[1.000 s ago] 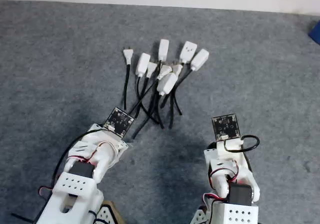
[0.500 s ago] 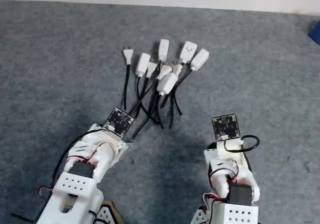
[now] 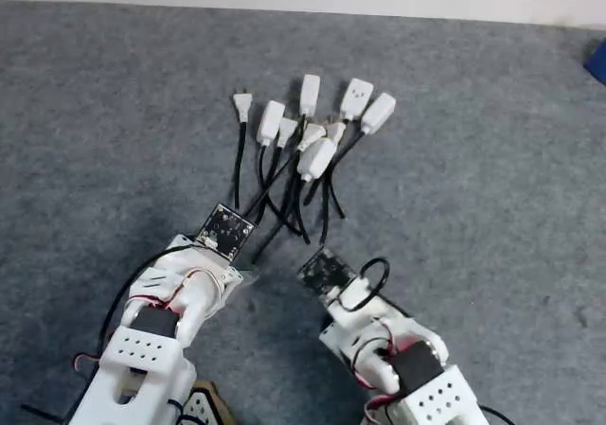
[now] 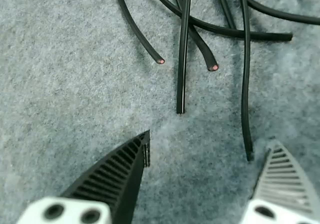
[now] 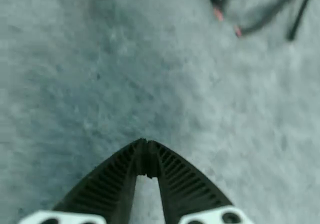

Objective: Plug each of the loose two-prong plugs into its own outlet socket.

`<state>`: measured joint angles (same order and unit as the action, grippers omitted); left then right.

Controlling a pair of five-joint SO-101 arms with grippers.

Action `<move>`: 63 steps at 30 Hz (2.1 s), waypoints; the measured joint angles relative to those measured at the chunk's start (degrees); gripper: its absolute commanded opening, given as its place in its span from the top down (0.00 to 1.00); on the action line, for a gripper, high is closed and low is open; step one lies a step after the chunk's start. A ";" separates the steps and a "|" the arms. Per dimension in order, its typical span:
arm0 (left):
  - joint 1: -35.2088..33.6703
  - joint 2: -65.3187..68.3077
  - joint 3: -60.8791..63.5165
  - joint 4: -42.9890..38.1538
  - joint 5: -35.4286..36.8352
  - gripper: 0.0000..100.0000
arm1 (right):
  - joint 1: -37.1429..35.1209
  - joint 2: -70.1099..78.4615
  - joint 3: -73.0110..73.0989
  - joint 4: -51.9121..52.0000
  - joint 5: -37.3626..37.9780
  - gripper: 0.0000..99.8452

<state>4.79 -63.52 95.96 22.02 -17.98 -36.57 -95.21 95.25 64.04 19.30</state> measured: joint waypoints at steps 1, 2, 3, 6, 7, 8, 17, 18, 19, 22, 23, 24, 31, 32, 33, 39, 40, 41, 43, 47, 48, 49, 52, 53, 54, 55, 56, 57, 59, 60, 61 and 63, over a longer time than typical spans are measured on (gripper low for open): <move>0.00 0.00 0.00 0.00 0.00 0.66 | -0.26 -1.41 0.09 0.00 0.00 0.99; 0.00 0.00 0.00 0.00 0.00 0.66 | -0.53 -2.55 0.09 0.00 0.00 0.99; 0.00 0.00 0.00 0.00 0.00 0.66 | -0.62 -3.69 0.09 0.00 0.00 0.99; 0.00 0.00 0.00 0.00 0.00 0.66 | -0.79 -6.86 0.18 0.00 0.00 0.99; 0.00 0.00 0.00 0.00 0.00 0.66 | -0.79 -7.56 0.18 0.00 0.00 0.99; 0.00 0.00 0.00 0.00 0.00 0.66 | -0.79 -8.00 0.18 0.00 0.00 0.99; 0.00 0.00 0.00 0.00 0.00 0.66 | -0.79 -8.44 0.18 0.00 0.00 0.99; 0.00 0.00 0.00 0.00 0.00 0.66 | -0.79 -8.62 0.18 0.00 0.00 0.99; 0.00 0.00 0.00 0.00 0.00 0.66 | -0.79 -8.88 0.18 0.00 0.00 0.99; 0.00 0.00 0.00 0.00 0.00 0.66 | 2.46 -9.05 0.18 0.00 0.00 0.99; 0.00 0.00 0.00 0.00 0.00 0.66 | 4.92 -9.05 0.18 0.00 0.00 0.99; 0.00 0.00 0.00 0.00 0.00 0.66 | 8.09 -9.05 0.18 0.00 0.00 0.99; 0.00 0.00 0.00 0.00 0.00 0.66 | 29.10 -9.05 0.18 0.00 0.00 0.99; 0.00 0.00 0.00 0.00 0.00 0.66 | 30.86 -9.05 0.18 0.00 0.00 0.99; 0.00 0.00 0.00 0.00 0.00 0.66 | 32.44 -9.05 0.18 0.00 0.00 0.99; 0.00 0.00 0.00 0.00 0.00 0.66 | 36.13 -9.05 0.18 0.00 0.00 0.99; 0.00 0.00 0.00 0.00 0.00 0.66 | 36.40 -9.05 0.18 0.00 0.00 0.99; 0.00 0.00 0.00 0.00 0.00 0.66 | 36.48 -9.05 0.18 0.00 0.00 0.99; 0.00 0.00 0.00 0.00 0.00 0.66 | 36.40 -9.05 0.18 0.00 0.00 0.99; 0.00 0.00 0.00 0.00 0.00 0.66 | 36.66 -9.05 0.18 0.00 0.00 0.99; 0.00 0.00 0.00 0.00 0.00 0.66 | 36.57 -9.05 0.18 0.00 0.00 0.99; 0.00 0.00 0.00 0.00 0.00 0.66 | 36.57 -9.05 0.18 0.00 0.00 0.99; 0.00 0.00 0.00 0.00 0.00 0.66 | 36.57 -9.05 0.18 0.00 0.00 0.99; 0.00 0.00 0.00 0.00 0.00 0.66 | 36.57 -9.05 0.18 0.00 0.00 0.99; 0.00 0.00 0.00 0.00 0.00 0.66 | 36.57 -9.05 0.18 0.00 0.00 0.99; 0.00 0.00 0.00 0.00 0.00 0.66 | 36.57 -9.05 0.18 0.00 0.00 0.99; 0.00 0.00 0.00 0.00 0.00 0.66 | 36.57 -9.05 0.18 0.00 0.00 0.99; 0.00 0.00 0.00 0.00 0.00 0.66 | 36.57 -9.05 0.18 0.00 0.00 0.99; 0.00 0.00 0.00 0.00 0.00 0.66 | 36.57 -9.05 0.18 0.00 0.00 0.99; 0.00 0.00 0.00 0.00 0.00 0.66 | 36.57 -9.05 0.18 0.00 0.00 0.99; 0.00 0.00 0.00 0.00 0.00 0.66 | 36.57 -9.05 0.18 0.00 0.00 0.99; 0.00 0.00 0.00 0.00 0.00 0.66 | 36.57 -9.05 0.18 0.00 0.00 0.99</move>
<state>4.79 -63.52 95.96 22.02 -17.98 0.00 -104.26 95.43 64.04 19.30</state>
